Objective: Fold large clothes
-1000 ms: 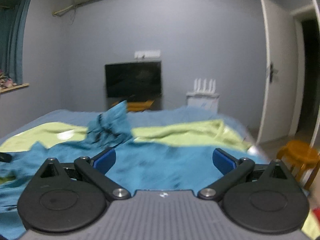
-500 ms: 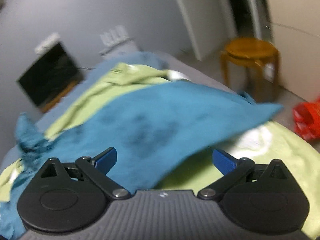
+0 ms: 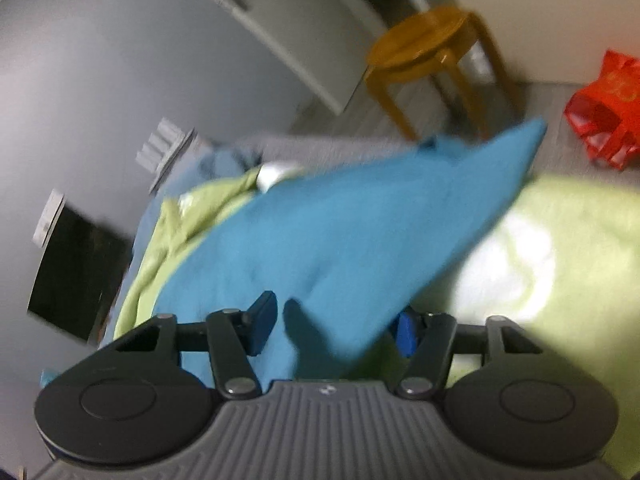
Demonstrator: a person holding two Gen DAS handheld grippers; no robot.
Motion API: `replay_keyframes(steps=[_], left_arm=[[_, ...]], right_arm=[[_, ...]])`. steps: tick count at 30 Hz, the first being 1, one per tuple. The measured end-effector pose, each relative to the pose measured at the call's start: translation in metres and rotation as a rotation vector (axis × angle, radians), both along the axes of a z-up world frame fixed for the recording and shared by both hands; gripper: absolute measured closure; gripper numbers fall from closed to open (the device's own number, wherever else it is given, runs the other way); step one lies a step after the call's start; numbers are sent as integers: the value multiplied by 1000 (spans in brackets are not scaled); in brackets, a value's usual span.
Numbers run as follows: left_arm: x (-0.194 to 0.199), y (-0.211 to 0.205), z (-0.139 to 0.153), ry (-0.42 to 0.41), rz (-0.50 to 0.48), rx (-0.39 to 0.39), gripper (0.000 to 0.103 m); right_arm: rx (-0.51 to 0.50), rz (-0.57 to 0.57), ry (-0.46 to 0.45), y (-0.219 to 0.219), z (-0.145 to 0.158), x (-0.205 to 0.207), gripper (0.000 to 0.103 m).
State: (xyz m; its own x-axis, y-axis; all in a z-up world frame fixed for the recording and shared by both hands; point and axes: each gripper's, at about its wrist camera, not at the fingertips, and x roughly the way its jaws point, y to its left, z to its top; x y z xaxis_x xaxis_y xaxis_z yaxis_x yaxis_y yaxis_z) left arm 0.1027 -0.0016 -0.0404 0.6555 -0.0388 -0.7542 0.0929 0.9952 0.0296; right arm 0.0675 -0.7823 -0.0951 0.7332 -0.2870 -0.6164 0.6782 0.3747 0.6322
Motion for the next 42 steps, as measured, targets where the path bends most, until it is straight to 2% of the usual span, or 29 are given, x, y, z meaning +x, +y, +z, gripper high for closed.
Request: replay_keyframes(steps=[2,4,6,8,13,16,21,25,28,31,34,37,38,40,42], left_arm=[[1,-1,0,3,-1,0,0],[2,-2,0,5,0,0,1],[3,-2,0,4,-1,-4,2],[3,-2,0,0,-7,-12,3],[4,-3,0,-1,-24,-28,3],[4,-3,-1,-4,-32,-34,3],[3,1,-1,-9,-33,-54,3],[2,3,0,-16,-34,-64,3],[0,5,0,-23,-32,-74,3],[-1,8,0,-25,-29,-86,3],[-1,10,0,-23,-24,-96,3],[-1,12,0,-21,-18,-105,3],[-1,13,0,-22,-17,-107,3],[-2,14,1,-29,-16,-115,3],[-3,16,3,-38,-14,-122,3]], right_arm=[[-5,-51,-20,-12,-1,-3,43],[-9,-86,-43,-19,-2,-3,50],[-35,-91,-52,-22,6,-1,82],[-103,-82,-62,-16,22,3,94],[-341,14,-115,22,83,30,96],[-480,113,-186,62,128,48,96],[-688,361,-324,168,196,78,96],[-764,584,-399,269,220,98,97],[-788,733,-422,343,219,108,97],[-832,892,-410,417,202,115,97],[-809,1034,-353,481,165,117,97],[-724,1145,-234,522,117,119,96],[-682,1174,-191,529,103,118,93],[-616,1198,-126,530,81,114,81],[-541,1191,-96,505,66,108,62]])
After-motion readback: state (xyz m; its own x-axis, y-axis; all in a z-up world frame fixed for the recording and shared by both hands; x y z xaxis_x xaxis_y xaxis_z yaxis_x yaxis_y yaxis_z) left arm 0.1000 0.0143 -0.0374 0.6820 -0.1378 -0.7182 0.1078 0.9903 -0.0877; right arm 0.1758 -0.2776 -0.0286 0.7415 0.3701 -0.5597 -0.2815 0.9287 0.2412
